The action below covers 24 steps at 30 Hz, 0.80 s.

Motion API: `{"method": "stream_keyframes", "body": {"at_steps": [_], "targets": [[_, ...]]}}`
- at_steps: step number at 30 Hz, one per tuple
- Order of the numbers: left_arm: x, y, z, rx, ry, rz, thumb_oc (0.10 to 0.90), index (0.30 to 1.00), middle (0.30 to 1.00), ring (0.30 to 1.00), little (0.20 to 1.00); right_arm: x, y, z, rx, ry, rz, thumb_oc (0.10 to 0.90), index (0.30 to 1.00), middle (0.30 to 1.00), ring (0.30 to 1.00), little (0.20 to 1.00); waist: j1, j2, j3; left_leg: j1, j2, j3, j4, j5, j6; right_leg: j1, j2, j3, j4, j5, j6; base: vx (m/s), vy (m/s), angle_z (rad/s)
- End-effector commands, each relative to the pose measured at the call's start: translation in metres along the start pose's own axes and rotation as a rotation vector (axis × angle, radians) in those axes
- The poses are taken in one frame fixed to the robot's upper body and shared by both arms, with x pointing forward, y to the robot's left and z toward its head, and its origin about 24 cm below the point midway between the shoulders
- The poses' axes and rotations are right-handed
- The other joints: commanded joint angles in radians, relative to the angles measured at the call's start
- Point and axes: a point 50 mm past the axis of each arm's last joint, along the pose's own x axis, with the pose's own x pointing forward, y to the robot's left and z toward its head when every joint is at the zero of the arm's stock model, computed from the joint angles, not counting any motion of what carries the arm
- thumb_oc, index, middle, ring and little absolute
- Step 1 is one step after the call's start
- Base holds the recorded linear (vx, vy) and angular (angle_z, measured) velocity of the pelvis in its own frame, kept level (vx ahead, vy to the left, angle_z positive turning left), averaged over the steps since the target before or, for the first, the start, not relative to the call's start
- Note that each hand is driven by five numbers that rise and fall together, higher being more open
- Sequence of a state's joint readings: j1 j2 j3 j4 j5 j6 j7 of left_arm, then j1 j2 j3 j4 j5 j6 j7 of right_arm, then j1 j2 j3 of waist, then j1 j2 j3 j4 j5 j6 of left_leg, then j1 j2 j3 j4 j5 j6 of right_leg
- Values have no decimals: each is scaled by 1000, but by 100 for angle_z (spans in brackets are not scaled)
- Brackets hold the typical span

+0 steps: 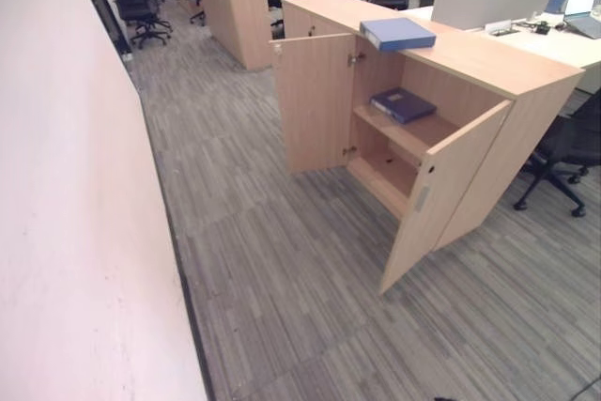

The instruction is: Put the empty folder in the office cabinet

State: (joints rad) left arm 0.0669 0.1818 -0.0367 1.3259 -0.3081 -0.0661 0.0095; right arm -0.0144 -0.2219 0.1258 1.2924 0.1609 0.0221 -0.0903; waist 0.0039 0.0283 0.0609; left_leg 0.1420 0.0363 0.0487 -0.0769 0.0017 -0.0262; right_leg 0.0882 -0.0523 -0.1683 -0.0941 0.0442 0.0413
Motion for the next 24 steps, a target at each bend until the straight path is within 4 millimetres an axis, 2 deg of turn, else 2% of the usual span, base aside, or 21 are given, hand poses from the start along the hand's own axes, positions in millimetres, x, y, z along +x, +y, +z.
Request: {"method": "stream_keyframes", "body": {"at_steps": [1,3,7,10,13,14,17,18,21,23,24], "targets": [[1,-11,-2,28,40,-46,800,900,900,900,900,2,-8,7,-65,14,-5,800,900,900,900,900,-5,-28,0,-24,14,9,-10,-7,-47,32,-39,-36,7,-5,64,45,-38,-3],[1,-12,-2,24,43,-51,800,900,900,900,900,2,-9,7,-64,14,-6,800,900,900,900,900,-7,-26,2,-23,16,11,-10,-8,-47,32,-36,-33,7,-7,62,17,-18,-3],[2,-14,10,17,13,-54,800,900,900,900,900,2,-16,14,-57,7,-22,800,900,900,900,900,-19,-21,27,-25,36,17,-8,6,-50,10,-22,-19,36,-21,43,19,-46,-4],[3,-17,17,-12,-5,-61,800,900,900,900,900,3,-19,17,-47,1,-32,800,900,900,900,900,-17,-35,62,-133,48,33,200,-39,-61,-10,-22,-8,86,-53,14,-39,-87,-2],[4,-21,23,-26,-22,-59,800,900,900,900,900,3,-26,19,-60,4,-57,800,900,900,900,900,0,-41,101,-299,56,17,459,48,-58,6,-17,-6,96,-82,-16,45,-104,6],[4,-21,23,-42,-25,-53,800,900,900,900,900,3,-28,21,-66,4,-66,800,900,900,900,900,9,-43,106,-348,54,16,477,72,-49,14,-16,-4,92,-91,-19,162,-55,2],[3,-18,13,-68,4,-46,800,900,900,900,900,2,-35,20,-70,7,-80,800,900,900,900,900,39,-46,97,-437,45,18,391,79,-32,43,-15,20,73,-116,-14,414,103,-15],[1,-14,-1,-74,46,-26,800,900,900,900,900,2,-42,17,-79,16,-97,800,900,900,900,900,78,-20,87,-460,88,6,156,202,-72,124,-23,57,46,-159,16,775,302,-16],[0,-12,-12,-79,78,-13,800,900,900,900,900,1,-44,7,-80,48,-103,800,900,900,900,900,99,-10,72,-490,127,51,47,245,-98,190,-52,79,34,-185,46,569,230,-25],[-1,-10,-16,-81,88,-3,800,900,900,900,900,1,-44,3,-84,64,-99,800,900,900,900,900,107,-9,68,-489,136,75,38,263,-105,209,-66,86,31,-188,53,410,228,-88],[-4,-3,-29,-48,131,19,800,900,900,900,900,0,-41,-11,-115,108,-77,800,900,900,900,900,120,9,37,-461,131,81,29,295,-103,225,-102,97,41,-189,79,375,257,-81]]}}
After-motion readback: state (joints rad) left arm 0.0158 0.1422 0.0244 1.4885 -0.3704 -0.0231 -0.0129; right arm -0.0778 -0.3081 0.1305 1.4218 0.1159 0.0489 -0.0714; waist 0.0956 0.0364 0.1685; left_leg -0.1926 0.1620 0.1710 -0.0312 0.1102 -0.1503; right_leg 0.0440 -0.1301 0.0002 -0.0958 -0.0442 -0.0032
